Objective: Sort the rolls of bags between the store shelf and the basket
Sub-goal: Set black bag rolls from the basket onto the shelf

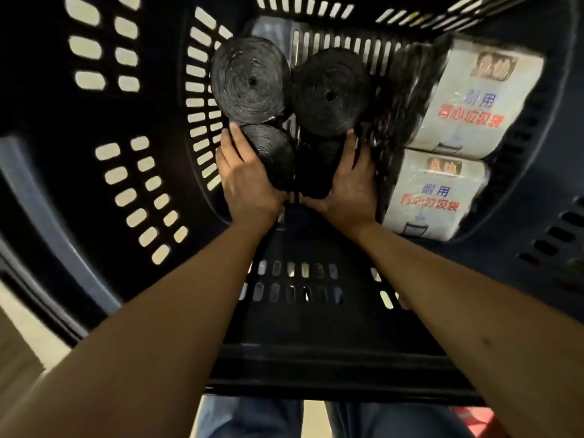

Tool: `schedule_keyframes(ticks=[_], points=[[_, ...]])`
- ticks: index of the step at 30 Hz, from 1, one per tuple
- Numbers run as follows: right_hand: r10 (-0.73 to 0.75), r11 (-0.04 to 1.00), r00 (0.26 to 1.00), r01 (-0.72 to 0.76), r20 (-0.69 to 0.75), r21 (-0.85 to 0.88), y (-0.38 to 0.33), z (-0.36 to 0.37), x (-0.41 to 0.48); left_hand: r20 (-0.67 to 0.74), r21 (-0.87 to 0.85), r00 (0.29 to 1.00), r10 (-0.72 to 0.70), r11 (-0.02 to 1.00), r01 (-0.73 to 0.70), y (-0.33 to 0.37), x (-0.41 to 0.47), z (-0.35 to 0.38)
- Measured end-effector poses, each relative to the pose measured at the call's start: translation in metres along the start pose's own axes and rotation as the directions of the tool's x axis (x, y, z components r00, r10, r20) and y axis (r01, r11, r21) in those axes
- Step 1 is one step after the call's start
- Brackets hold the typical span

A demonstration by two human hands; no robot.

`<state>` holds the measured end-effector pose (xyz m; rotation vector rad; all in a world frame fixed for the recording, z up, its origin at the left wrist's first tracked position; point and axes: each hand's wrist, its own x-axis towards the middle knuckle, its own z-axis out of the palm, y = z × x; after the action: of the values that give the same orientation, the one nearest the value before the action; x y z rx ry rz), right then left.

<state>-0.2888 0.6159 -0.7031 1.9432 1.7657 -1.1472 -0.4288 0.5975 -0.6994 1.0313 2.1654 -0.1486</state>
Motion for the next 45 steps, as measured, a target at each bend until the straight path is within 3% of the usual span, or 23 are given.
schedule_keyframes(ticks=[13,17,22,25,29,41,45], points=[[0.004,0.996,1.0,-0.003,-0.009,0.085,-0.008,-0.019,-0.017,-0.077,-0.097,0.994,0.079,0.991,-0.086,-0.002,-0.017,-0.034],[0.014,0.994,1.0,-0.015,0.004,0.107,-0.022,-0.044,-0.038,-0.102,-0.029,0.982,0.162,0.986,-0.165,0.001,-0.036,-0.072],[-0.012,0.995,1.0,0.014,-0.027,0.098,-0.047,-0.09,-0.074,-0.071,-0.009,0.986,0.149,0.989,-0.15,0.022,-0.064,-0.134],[-0.031,0.991,0.993,0.045,-0.114,0.126,-0.06,-0.132,-0.093,-0.125,-0.059,0.973,0.196,0.977,-0.205,0.042,-0.087,-0.172],[-0.028,0.985,0.995,0.044,-0.098,0.169,-0.072,-0.199,-0.122,-0.164,-0.159,0.949,0.269,0.943,-0.294,0.068,-0.118,-0.223],[-0.126,0.974,0.926,0.183,-0.355,0.133,-0.11,-0.397,-0.296,-0.276,-0.135,0.803,0.528,0.806,-0.577,0.134,-0.269,-0.402],[-0.101,0.969,0.872,0.196,-0.479,0.153,-0.12,-0.428,-0.355,-0.349,-0.099,0.639,0.685,0.651,-0.752,0.159,-0.311,-0.454]])
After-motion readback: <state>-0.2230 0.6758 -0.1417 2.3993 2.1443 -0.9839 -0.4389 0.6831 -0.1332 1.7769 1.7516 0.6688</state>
